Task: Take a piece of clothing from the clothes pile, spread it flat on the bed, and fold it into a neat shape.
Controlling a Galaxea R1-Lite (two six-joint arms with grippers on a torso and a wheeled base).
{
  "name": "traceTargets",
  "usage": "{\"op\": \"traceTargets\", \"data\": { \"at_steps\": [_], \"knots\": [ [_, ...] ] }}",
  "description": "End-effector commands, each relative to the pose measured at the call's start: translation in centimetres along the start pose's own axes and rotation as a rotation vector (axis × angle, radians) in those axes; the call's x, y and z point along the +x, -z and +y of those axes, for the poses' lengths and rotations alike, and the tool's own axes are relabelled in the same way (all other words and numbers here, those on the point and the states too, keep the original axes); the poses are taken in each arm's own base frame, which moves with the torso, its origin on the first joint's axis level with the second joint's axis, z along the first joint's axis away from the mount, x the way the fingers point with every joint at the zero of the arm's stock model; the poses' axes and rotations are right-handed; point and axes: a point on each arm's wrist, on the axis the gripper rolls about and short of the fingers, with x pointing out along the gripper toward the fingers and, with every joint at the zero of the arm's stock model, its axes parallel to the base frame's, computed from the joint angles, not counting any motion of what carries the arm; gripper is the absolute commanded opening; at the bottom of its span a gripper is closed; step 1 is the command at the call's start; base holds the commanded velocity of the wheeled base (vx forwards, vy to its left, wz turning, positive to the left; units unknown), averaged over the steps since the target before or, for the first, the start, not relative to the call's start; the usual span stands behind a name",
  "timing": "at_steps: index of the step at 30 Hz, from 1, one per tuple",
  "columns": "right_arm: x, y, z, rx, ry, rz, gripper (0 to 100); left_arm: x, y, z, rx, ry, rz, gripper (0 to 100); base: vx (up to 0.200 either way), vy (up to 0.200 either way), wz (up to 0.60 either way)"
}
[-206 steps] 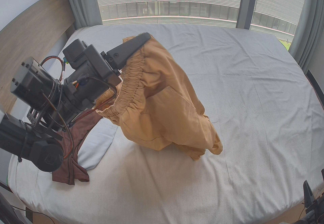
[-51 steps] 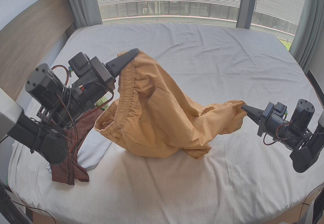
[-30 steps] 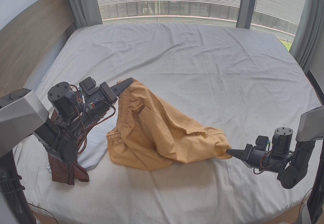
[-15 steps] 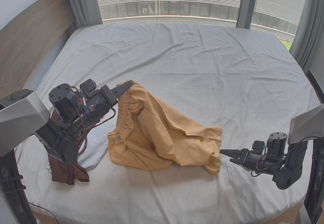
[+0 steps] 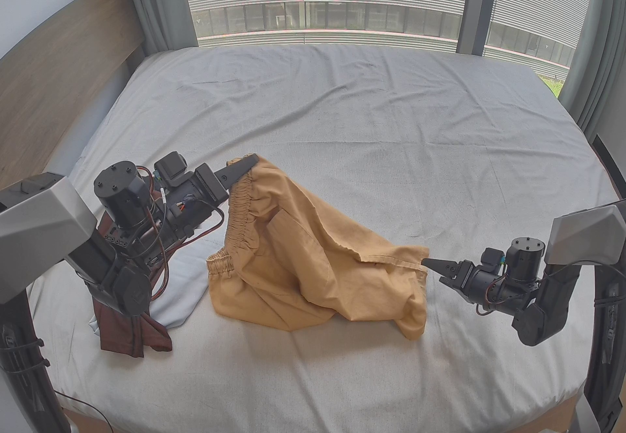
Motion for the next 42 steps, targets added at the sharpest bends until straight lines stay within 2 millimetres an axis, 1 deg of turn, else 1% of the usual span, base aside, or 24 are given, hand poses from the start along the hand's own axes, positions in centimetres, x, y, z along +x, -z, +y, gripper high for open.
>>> {"op": "traceTargets", "data": {
  "at_steps": [1, 3, 4, 8, 12, 18, 21, 26, 30, 33, 34, 36, 39, 42],
  "knots": [
    [1.9, 0.2, -1.7, 0.013, 0.019, 0.014, 100, 0.1, 0.0, -0.2, 0.001, 0.005, -0.001, 0, 0.0, 0.0, 0.0],
    [2.3, 0.1, -2.0, 0.013, 0.019, 0.013, 100, 0.1, 0.1, -0.2, 0.0, 0.005, 0.001, 0, 0.0, 0.0, 0.0],
    [2.9, 0.1, -2.4, 0.011, 0.017, 0.011, 100, 0.1, 0.2, -0.2, -0.001, 0.007, 0.004, 0, 0.0, 0.0, 0.0],
    [3.7, 0.1, -2.9, 0.009, 0.014, 0.01, 100, 0.2, 0.2, -0.4, 0.0, 0.011, 0.004, 0, 0.0, 0.0, 0.0],
    [4.6, -0.2, -2.9, -0.004, -0.004, -0.001, 100, 0.3, 0.3, -0.5, 0.001, 0.015, 0.008, 0, 0.0, 0.0, 0.0],
    [5.7, 0.3, -2.6, -0.015, -0.03, 0.007, 100, 0.4, 0.5, -0.6, 0.002, 0.018, 0.012, 0, 0.0, 0.0, 0.0],
    [5.6, 0.4, -2.4, -0.009, -0.041, 0.006, 100, 0.4, 0.5, -0.6, 0.003, 0.017, 0.011, 0, 0.0, 0.0, 0.0],
    [4.8, 0.3, -1.4, -0.016, -0.075, -0.017, 100, 0.4, 0.5, -0.5, 0.001, 0.015, 0.011, 0, 0.0, 0.0, 0.0],
    [3.6, -0.3, 0.8, -0.025, -0.105, -0.019, 100, 0.4, 0.4, -0.4, 0.002, 0.013, 0.008, 0, 0.0, 0.0, 0.0],
    [3.1, -0.4, 1.7, -0.029, -0.117, -0.021, 100, 0.4, 0.4, -0.3, 0.001, 0.012, 0.009, 0, 0.0, 0.0, 0.0],
    [2.7, -0.4, 2.5, -0.027, -0.129, -0.015, 100, 0.4, 0.4, -0.3, 0.002, 0.011, 0.008, 0, 0.0, 0.0, 0.0],
    [2.5, -0.2, 2.9, -0.027, -0.138, -0.004, 100, 0.4, 0.4, -0.3, 0.004, 0.012, 0.007, 0, 0.0, 0.0, 0.0],
    [2.6, 0.0, 2.9, -0.027, -0.147, 0.008, 100, 0.4, 0.3, -0.4, 0.005, 0.012, 0.005, 0, 0.0, 0.0, 0.0],
    [3.5, 0.2, 2.1, -0.026, -0.139, 0.011, 100, 0.3, 0.3, -0.4, 0.005, 0.013, 0.004, 0, 0.0, 0.0, 0.0]
  ]
}}
